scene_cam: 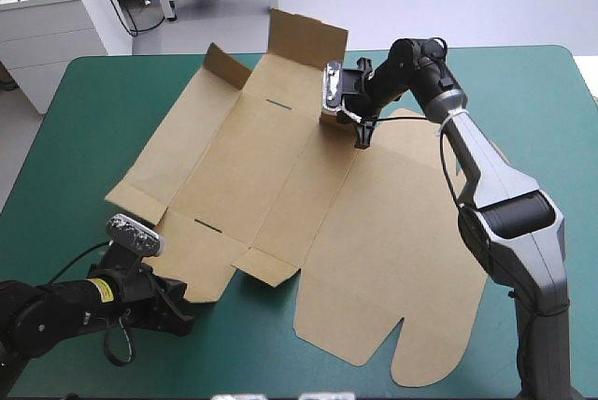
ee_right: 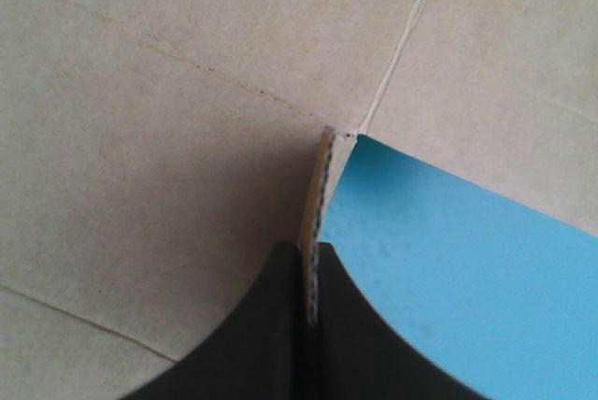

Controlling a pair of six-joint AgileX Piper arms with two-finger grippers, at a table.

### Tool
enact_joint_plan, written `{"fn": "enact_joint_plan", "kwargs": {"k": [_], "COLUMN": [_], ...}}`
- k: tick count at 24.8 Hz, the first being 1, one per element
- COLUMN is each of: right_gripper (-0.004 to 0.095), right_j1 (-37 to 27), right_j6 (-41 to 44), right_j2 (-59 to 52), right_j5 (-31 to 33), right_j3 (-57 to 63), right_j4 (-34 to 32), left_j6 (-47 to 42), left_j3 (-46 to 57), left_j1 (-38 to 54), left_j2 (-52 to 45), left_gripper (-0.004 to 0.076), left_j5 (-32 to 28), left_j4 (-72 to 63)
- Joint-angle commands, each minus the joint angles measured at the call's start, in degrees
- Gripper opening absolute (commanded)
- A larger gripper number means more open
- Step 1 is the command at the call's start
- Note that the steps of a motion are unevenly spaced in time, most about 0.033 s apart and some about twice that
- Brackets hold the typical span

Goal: Fold the box

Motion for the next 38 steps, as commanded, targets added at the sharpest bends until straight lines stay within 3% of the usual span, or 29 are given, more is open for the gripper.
{"fn": "enact_joint_plan", "kwargs": {"k": [1,10,13,20,23,28,30,34,36,38], "right_gripper": [-0.0019,-0.0019,-0.0019,0.0006,0.0137,0.0569,0.0660,0.0616,0.0534,0.0386], "right_j1": [2.0,7.6,7.6,7.7,7.7,7.7,7.7,7.7,7.7,7.7], "right_j6": [-6.7,-14.9,-17.8,-13.5,-11.3,-7.0,-6.0,-1.3,3.4,8.5], "right_j2": [-3.7,-3.7,-3.7,-3.7,-3.7,-3.7,-3.7,-3.9,-4.2,-4.8], "right_j5": [-3.5,-3.5,-0.1,1.3,1.0,-0.2,-0.6,-0.6,-0.5,-0.1], "right_j3": [-2.0,-2.0,-2.0,-2.0,-2.0,-2.0,-2.0,-2.0,-2.0,-2.0], "right_j4": [4.0,3.7,3.9,6.2,6.2,6.4,6.4,6.4,5.6,4.7], "left_j6": [-0.2,-0.2,-0.2,-0.2,-0.2,-0.2,-0.2,-0.2,-0.2,-0.2], "left_j3": [-2.6,-2.6,-2.6,-2.6,-2.6,-2.6,-2.6,-2.6,-2.6,-2.6], "left_j1": [-0.3,-0.3,-0.3,-0.3,-0.3,-0.3,-0.3,-0.3,-0.3,-0.3], "left_j2": [-0.5,-0.5,-0.5,-0.5,-0.5,-0.5,-0.5,-0.5,-0.5,-0.5], "left_gripper": [-0.0008,-0.0008,-0.0008,-0.0008,-0.0008,-0.0008,-0.0008,-0.0008,-0.0008,-0.0008], "left_j5": [-1.8,-1.8,-1.9,-1.9,-1.9,-1.9,-1.9,-1.9,-1.9,-1.9], "left_j4": [-1.0,-1.0,-0.8,-0.9,-0.9,-0.9,-0.9,-0.9,-0.9,-0.9]}}
